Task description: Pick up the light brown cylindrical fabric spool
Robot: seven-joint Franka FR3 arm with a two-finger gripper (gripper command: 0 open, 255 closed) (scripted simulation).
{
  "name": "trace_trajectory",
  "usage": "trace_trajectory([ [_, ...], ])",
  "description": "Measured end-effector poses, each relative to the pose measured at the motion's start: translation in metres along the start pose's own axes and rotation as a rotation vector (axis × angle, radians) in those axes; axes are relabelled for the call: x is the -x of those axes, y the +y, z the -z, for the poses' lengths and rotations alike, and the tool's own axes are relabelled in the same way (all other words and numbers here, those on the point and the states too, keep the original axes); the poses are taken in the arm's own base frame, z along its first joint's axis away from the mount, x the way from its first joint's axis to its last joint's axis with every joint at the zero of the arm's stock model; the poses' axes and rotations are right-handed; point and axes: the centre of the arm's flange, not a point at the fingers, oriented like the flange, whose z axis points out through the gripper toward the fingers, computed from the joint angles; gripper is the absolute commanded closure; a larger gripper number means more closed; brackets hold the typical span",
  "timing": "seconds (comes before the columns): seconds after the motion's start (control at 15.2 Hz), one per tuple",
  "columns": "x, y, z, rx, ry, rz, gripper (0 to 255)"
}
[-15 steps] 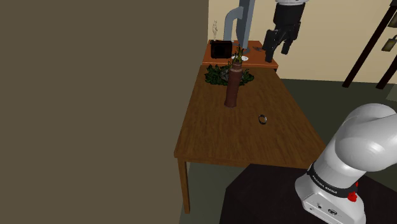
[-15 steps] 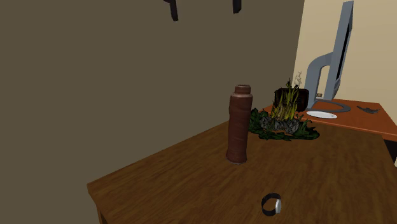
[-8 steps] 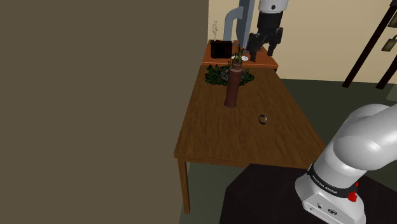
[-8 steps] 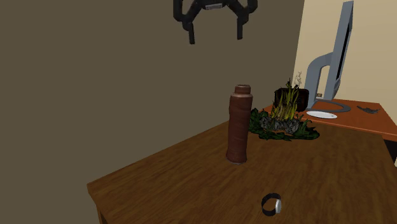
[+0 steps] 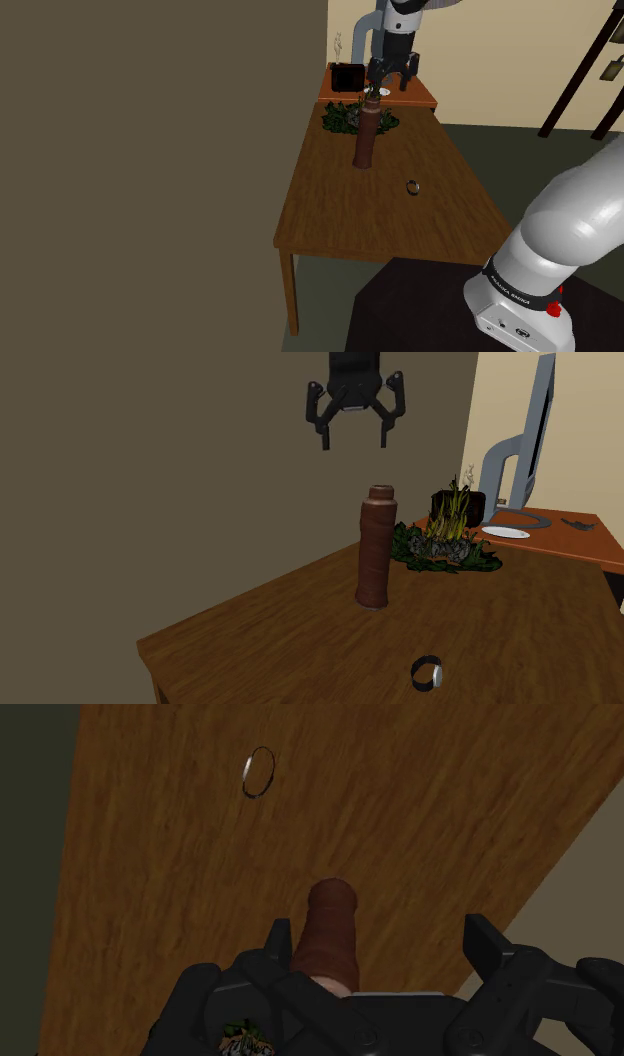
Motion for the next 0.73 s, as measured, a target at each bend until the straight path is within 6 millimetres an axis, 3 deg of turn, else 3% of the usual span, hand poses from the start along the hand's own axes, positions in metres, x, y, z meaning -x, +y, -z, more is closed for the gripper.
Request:
trace_trajectory([
  [0.73,-0.127,0.047,-0.058,-0.05,-0.002,-0.214,0],
])
